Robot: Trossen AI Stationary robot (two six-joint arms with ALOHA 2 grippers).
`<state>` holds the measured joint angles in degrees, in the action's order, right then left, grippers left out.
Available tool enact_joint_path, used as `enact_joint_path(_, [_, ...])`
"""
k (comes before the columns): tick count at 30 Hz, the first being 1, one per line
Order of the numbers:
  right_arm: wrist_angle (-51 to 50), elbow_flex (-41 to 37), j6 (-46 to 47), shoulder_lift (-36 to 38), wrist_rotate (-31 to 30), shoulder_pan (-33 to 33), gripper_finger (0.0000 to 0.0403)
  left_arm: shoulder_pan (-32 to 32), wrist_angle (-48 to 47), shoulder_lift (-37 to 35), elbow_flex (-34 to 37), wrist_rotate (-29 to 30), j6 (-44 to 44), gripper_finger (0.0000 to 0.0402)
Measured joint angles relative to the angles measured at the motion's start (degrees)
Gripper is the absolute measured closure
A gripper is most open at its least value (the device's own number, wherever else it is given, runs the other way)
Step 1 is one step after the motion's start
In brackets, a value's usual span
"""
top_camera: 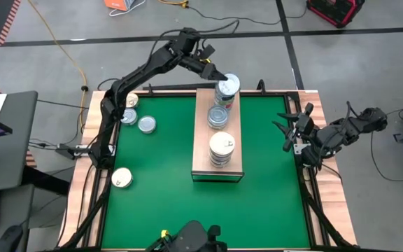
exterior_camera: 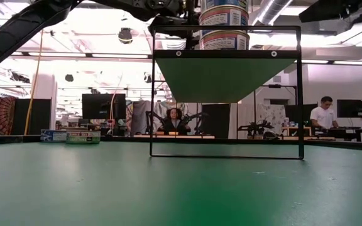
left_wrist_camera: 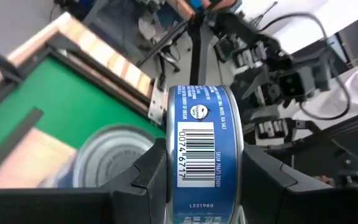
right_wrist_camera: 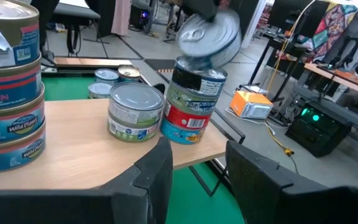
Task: Stack canned seafood by type on shelf
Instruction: Stack the blue tuna can on top of the blue tuna can on the shelf
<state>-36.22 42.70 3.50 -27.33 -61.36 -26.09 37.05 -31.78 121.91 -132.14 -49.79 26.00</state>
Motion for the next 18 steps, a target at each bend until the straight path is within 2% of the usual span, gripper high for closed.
enact_joint_path(8, [0.86,0.00,-0.54,0.00,0.02,0.00,0.0223,0.02,-3.84,0.02,-0.02,1.45,-1.33,0.0255])
enact_joint_path(18, [0.93,0.02,-0.53,0.00,0.02,0.00,0.0223,-0.19,-4.56,0.02,-0.02,1.26,-1.62,0.0230])
